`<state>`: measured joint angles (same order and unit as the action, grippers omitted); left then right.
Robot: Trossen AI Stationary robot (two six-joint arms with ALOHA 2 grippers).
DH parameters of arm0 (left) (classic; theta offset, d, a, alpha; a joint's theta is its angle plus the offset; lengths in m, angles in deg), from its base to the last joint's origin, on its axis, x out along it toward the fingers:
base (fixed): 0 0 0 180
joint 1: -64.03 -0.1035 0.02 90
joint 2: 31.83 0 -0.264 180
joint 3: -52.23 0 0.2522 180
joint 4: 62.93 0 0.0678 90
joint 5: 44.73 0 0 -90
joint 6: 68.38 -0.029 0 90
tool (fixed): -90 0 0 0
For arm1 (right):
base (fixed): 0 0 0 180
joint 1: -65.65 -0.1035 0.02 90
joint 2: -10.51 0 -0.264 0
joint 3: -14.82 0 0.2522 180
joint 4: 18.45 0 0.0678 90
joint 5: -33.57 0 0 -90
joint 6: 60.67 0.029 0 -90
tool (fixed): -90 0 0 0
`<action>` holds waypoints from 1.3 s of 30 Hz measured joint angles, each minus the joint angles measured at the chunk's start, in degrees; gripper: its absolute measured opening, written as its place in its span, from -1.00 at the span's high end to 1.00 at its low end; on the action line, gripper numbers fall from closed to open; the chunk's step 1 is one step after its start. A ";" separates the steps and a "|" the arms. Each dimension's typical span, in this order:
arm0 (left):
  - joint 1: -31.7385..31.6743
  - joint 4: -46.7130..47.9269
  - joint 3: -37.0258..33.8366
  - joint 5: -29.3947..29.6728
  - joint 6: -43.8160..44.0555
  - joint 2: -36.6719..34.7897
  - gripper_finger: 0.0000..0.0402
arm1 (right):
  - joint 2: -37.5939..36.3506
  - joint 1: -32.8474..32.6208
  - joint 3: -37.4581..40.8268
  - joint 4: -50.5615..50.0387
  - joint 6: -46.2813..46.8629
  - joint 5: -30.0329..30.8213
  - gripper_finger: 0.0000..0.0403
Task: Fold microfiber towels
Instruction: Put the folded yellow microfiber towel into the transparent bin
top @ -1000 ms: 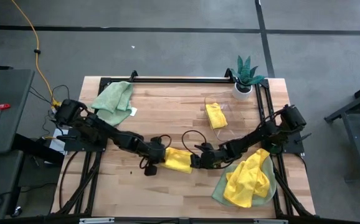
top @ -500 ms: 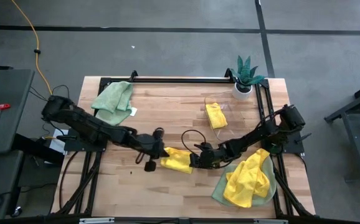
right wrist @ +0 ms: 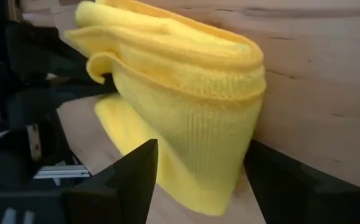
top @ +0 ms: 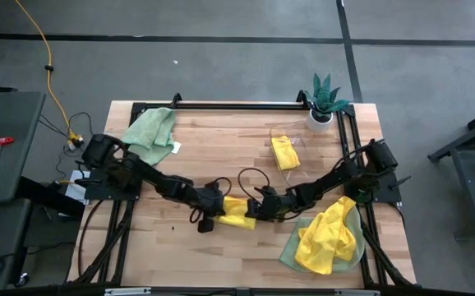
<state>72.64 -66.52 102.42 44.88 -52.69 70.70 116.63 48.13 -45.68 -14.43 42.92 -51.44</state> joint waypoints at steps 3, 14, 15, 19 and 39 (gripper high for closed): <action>0.34 -2.26 0.00 0.19 0.62 1.13 1.00 | 0.75 0.00 0.00 1.92 1.23 0.98 -0.13; 0.71 -3.29 -0.25 2.83 0.95 1.29 1.00 | 0.41 -0.87 0.04 6.25 0.55 1.38 0.10; 0.89 -3.30 -0.25 2.83 1.17 1.29 1.00 | 0.07 -0.89 0.04 6.05 0.50 1.15 0.19; 0.91 -3.78 -0.37 3.08 1.30 1.29 1.00 | -1.72 -0.87 0.04 4.60 -2.77 0.76 0.72; -2.39 14.69 -0.58 10.63 -7.06 -42.78 1.00 | -42.73 11.97 -5.86 -38.15 -27.09 3.97 0.99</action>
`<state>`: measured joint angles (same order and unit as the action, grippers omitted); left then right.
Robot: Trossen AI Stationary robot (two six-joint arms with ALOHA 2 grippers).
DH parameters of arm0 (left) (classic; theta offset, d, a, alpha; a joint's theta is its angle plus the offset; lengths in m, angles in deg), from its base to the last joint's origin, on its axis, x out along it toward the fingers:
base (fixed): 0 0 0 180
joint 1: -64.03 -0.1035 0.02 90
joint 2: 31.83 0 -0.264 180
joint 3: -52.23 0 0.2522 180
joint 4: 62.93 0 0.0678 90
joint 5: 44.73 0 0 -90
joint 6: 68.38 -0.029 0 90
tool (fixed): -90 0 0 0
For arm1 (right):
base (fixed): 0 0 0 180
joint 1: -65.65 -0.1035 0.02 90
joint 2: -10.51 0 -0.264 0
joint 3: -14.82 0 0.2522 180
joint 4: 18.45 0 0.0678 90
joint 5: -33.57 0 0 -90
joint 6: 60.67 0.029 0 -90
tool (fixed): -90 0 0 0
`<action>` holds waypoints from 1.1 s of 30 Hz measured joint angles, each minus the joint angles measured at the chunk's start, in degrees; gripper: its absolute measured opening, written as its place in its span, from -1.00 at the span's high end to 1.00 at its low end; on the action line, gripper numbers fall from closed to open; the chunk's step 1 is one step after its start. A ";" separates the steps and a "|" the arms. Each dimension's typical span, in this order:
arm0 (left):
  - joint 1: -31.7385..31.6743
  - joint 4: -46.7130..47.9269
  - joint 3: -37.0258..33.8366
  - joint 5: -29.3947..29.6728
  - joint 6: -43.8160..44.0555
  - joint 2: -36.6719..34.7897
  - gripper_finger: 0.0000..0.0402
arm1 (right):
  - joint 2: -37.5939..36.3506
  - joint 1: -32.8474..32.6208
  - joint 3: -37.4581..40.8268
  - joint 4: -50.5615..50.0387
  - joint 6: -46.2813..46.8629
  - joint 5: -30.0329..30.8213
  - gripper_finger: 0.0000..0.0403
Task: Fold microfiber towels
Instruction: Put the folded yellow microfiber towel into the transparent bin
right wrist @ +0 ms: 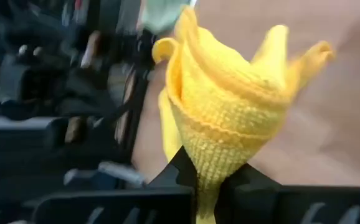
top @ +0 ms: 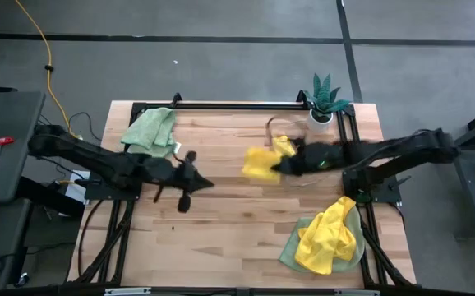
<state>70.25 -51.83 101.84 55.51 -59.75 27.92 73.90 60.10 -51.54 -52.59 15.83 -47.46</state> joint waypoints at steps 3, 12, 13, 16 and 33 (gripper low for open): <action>-0.59 1.10 -0.11 3.81 -0.32 -5.37 1.00 | -5.03 2.71 -4.68 -11.43 -3.97 1.26 1.00; -0.68 1.34 0.05 7.56 1.69 -9.56 1.00 | -9.29 6.93 -16.35 -37.47 -7.57 2.91 1.00; -0.70 1.34 0.06 7.55 1.67 -9.31 1.00 | -9.39 7.15 -17.13 -39.23 -7.57 3.09 1.00; -0.70 1.21 0.08 7.93 1.79 -8.08 1.00 | -9.56 7.52 -18.21 -42.58 -7.57 3.02 1.00; -0.68 1.35 0.07 7.94 4.71 -6.85 1.00 | -4.95 15.36 -17.29 -52.17 -25.96 -18.39 1.00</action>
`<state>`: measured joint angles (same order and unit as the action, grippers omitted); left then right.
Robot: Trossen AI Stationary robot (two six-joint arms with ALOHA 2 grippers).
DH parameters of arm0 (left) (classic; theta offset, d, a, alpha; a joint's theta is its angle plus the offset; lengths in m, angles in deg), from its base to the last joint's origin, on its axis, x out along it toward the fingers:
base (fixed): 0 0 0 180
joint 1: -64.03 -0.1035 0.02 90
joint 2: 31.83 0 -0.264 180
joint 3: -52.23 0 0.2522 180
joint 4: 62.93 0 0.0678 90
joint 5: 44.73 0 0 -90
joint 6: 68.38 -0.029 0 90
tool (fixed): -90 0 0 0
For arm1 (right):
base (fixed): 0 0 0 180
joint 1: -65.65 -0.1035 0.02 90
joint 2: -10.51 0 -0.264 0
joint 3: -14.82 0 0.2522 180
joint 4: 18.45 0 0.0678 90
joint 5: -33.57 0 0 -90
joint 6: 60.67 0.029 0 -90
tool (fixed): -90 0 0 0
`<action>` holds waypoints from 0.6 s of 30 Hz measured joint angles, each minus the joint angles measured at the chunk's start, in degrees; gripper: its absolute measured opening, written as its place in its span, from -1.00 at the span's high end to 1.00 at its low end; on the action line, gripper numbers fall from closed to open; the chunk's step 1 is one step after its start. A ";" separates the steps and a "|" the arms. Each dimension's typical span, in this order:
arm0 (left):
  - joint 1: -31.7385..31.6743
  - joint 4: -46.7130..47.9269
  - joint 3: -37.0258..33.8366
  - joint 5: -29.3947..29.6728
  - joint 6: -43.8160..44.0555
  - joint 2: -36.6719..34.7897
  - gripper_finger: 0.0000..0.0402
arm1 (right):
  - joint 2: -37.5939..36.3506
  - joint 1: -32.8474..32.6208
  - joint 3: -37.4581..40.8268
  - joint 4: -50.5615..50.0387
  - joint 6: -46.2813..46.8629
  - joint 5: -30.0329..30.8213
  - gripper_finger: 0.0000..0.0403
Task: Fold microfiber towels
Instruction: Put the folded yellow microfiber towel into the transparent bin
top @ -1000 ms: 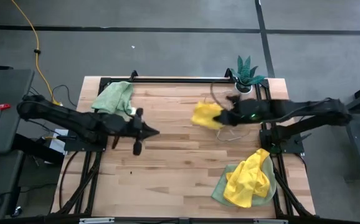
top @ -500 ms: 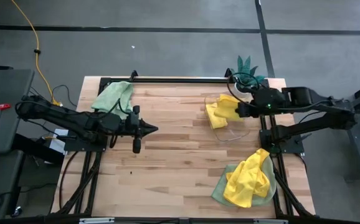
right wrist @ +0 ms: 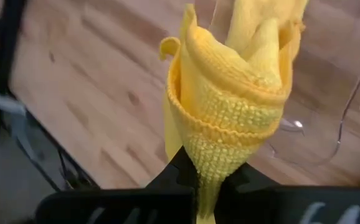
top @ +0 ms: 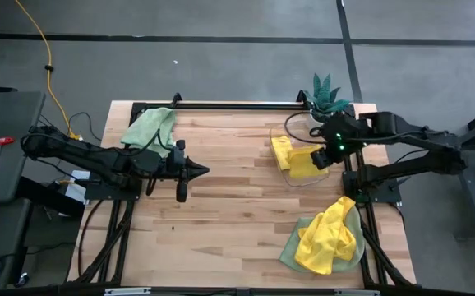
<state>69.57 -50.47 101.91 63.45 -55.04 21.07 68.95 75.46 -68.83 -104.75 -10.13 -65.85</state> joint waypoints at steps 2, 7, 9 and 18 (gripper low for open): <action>0.00 0.03 0.00 0.01 0.19 0.00 1.00 | 3.33 1.93 -2.69 -4.89 -6.48 -0.73 1.00; 0.00 0.03 0.00 0.02 1.59 0.00 1.00 | 14.49 6.75 -13.34 -17.96 -26.42 1.76 1.00; 0.05 0.03 0.00 0.02 1.61 0.00 1.00 | 18.26 7.62 -16.17 -16.65 -34.42 2.00 1.00; 0.13 0.00 0.04 0.48 3.24 -0.02 1.00 | 33.67 7.81 -22.43 -17.45 -55.60 6.47 1.00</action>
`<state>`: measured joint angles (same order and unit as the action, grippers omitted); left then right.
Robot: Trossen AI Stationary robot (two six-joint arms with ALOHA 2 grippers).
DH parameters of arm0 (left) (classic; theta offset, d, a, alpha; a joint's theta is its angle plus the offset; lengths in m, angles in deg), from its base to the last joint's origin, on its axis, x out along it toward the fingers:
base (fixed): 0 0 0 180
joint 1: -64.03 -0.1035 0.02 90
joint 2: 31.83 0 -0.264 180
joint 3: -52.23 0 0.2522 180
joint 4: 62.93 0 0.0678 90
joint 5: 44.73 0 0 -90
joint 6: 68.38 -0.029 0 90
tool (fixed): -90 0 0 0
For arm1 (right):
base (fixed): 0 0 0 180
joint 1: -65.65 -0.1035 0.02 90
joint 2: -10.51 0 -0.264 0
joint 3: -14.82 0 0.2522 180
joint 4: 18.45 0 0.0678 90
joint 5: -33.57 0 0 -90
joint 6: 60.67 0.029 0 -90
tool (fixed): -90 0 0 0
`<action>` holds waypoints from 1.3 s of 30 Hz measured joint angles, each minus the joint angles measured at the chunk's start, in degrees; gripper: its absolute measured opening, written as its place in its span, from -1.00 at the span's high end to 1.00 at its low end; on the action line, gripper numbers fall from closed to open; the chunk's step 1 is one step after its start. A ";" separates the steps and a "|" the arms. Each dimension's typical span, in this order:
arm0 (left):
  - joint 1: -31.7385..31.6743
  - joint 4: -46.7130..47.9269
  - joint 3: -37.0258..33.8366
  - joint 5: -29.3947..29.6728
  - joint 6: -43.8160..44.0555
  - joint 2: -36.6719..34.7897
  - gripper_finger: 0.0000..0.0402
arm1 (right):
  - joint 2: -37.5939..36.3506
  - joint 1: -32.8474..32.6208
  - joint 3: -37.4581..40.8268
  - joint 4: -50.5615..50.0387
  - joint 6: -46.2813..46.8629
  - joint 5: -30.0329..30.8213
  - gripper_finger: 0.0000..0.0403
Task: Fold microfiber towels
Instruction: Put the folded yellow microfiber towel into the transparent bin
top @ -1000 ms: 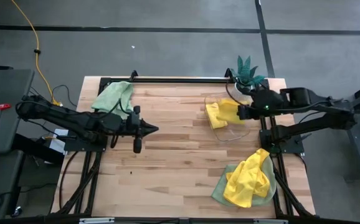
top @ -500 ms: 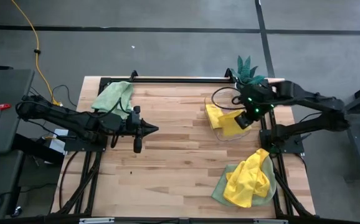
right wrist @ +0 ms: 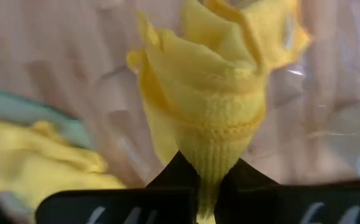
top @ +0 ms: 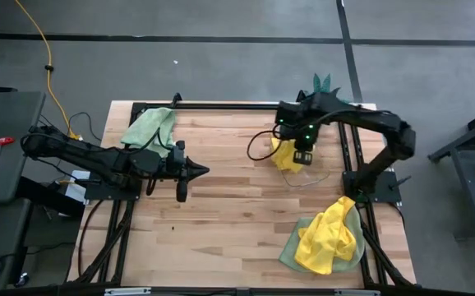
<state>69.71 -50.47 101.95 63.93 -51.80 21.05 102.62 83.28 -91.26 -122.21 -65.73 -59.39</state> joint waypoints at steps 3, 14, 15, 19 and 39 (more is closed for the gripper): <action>0.00 0.02 0.00 0.00 1.16 0.00 1.00 | 2.38 0.04 1.07 0.02 0.10 1.04 1.00; 0.00 0.24 0.00 0.00 1.29 0.00 1.00 | -0.27 -1.31 8.78 -0.21 5.27 -3.91 1.00; 0.00 0.25 0.00 0.00 1.29 0.00 1.00 | -0.32 -2.09 9.38 -0.07 5.47 -4.73 1.00; 0.00 0.24 0.00 -0.28 0.77 0.00 1.00 | 0.15 -5.44 11.39 -0.11 6.21 -7.48 1.00; 0.00 5.01 0.02 -6.73 -1.16 -0.02 1.00 | 2.50 -12.61 11.62 23.76 22.83 -17.23 1.00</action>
<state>69.71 -45.47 101.97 57.20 -52.96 21.03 105.12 70.66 -79.64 -98.45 -42.90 -76.61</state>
